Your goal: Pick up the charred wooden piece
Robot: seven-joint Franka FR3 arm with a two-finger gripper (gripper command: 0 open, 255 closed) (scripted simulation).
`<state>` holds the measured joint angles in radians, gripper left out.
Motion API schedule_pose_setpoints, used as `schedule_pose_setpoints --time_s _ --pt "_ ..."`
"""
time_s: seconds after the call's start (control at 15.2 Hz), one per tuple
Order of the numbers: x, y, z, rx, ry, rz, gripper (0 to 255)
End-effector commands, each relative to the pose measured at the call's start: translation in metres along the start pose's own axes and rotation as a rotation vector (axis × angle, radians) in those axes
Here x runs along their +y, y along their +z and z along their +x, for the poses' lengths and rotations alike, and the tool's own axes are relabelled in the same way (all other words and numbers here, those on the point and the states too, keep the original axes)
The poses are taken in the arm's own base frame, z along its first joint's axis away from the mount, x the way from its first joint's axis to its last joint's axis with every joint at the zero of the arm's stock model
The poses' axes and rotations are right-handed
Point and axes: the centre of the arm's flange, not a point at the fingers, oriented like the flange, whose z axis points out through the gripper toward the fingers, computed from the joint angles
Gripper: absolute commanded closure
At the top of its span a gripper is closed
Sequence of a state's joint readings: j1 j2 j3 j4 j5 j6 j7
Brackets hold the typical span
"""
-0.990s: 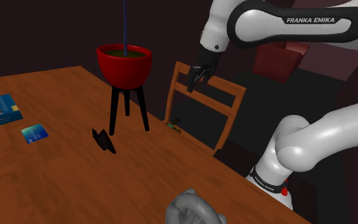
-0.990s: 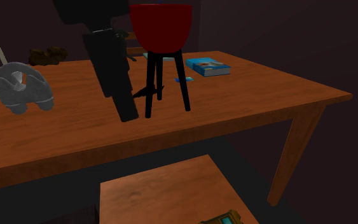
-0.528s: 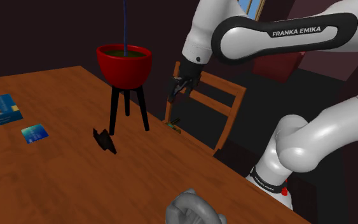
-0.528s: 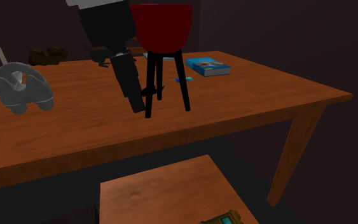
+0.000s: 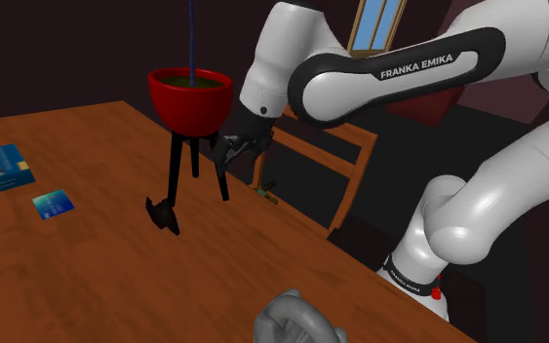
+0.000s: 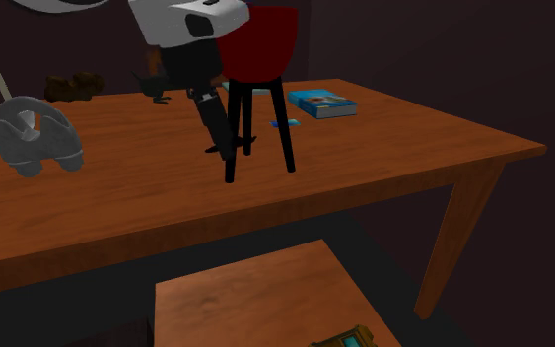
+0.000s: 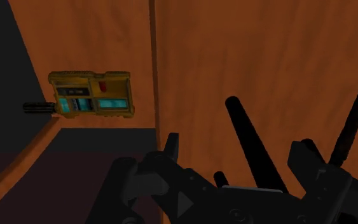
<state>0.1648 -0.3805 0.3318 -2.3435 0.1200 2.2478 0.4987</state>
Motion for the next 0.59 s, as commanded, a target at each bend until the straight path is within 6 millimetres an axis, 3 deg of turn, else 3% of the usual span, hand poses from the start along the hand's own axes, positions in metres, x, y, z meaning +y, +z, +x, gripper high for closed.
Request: schedule_pose_setpoints --time_s 0.0,0.53 --pt "-0.023 0.012 0.0 0.012 -0.001 0.02 0" --pt "-0.11 0.048 0.01 0.056 -0.008 0.091 0"
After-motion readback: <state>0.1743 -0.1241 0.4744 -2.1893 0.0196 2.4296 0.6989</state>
